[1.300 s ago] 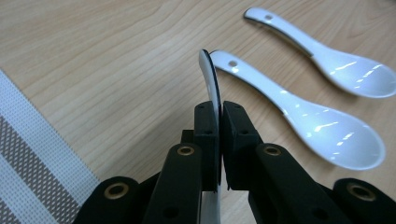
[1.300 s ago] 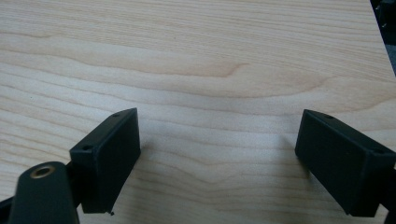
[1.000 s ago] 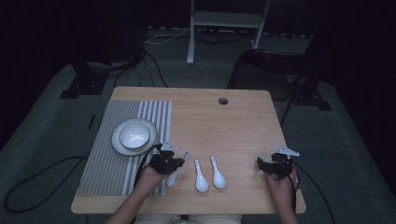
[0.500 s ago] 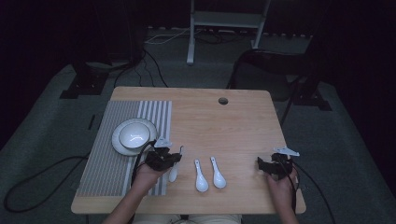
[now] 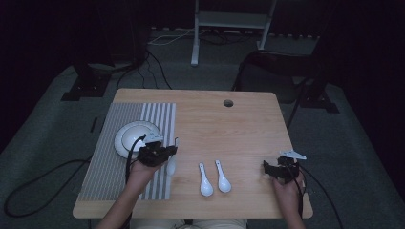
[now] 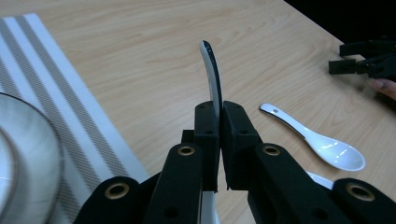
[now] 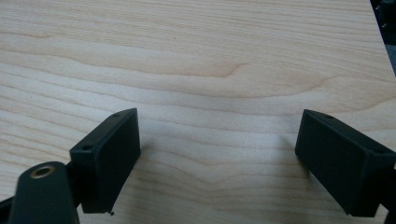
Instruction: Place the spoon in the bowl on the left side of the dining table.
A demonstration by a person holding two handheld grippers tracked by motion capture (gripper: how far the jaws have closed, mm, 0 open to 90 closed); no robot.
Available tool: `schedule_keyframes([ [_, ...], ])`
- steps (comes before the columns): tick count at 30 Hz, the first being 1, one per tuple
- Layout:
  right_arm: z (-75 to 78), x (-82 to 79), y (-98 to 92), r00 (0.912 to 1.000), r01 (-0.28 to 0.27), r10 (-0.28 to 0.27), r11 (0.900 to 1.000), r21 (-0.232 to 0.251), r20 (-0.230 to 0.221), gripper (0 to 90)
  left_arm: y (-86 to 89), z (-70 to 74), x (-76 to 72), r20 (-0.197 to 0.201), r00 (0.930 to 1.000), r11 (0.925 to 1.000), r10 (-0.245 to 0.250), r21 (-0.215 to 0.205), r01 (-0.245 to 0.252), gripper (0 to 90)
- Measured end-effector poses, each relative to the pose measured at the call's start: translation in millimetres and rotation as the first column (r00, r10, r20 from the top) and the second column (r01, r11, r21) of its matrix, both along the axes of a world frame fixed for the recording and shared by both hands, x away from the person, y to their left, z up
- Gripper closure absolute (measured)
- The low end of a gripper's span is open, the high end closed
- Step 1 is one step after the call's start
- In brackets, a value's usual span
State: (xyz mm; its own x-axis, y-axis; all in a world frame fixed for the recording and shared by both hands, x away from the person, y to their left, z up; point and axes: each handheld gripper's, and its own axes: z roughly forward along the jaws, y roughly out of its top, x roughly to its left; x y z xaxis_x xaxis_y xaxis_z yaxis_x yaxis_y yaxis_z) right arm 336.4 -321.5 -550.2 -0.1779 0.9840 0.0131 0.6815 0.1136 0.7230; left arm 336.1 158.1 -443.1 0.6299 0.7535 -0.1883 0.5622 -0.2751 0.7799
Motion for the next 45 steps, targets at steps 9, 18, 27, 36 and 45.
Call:
schedule_keyframes([
  [9,0.0,0.0,0.0,1.0000,0.000,0.000,1.000,0.000,0.000,13.4,29.2,15.8,10.2,0.038,0.9958,0.9958,0.083,-0.041,-0.081,85.5],
  [18,0.0,0.0,0.0,1.0000,0.000,0.000,1.000,0.000,0.000,13.3,61.1,30.8,20.3,0.077,0.9833,0.9847,0.165,-0.069,-0.160,85.5],
  [27,0.1,0.2,0.1,1.0000,0.001,-0.001,1.000,0.000,-0.001,13.4,92.6,31.6,37.0,0.087,0.9626,0.9639,0.257,-0.095,-0.248,85.5],
  [36,0.1,0.1,0.1,1.0000,0.001,-0.001,1.000,0.000,-0.001,13.4,108.6,12.1,56.2,0.035,0.9487,0.9450,0.314,-0.108,-0.309,85.5],
  [45,0.0,0.2,0.1,1.0000,0.001,-0.001,1.000,0.000,-0.001,13.3,114.7,-7.3,69.2,-0.018,0.9396,0.9339,0.342,-0.105,-0.342,85.5],
])
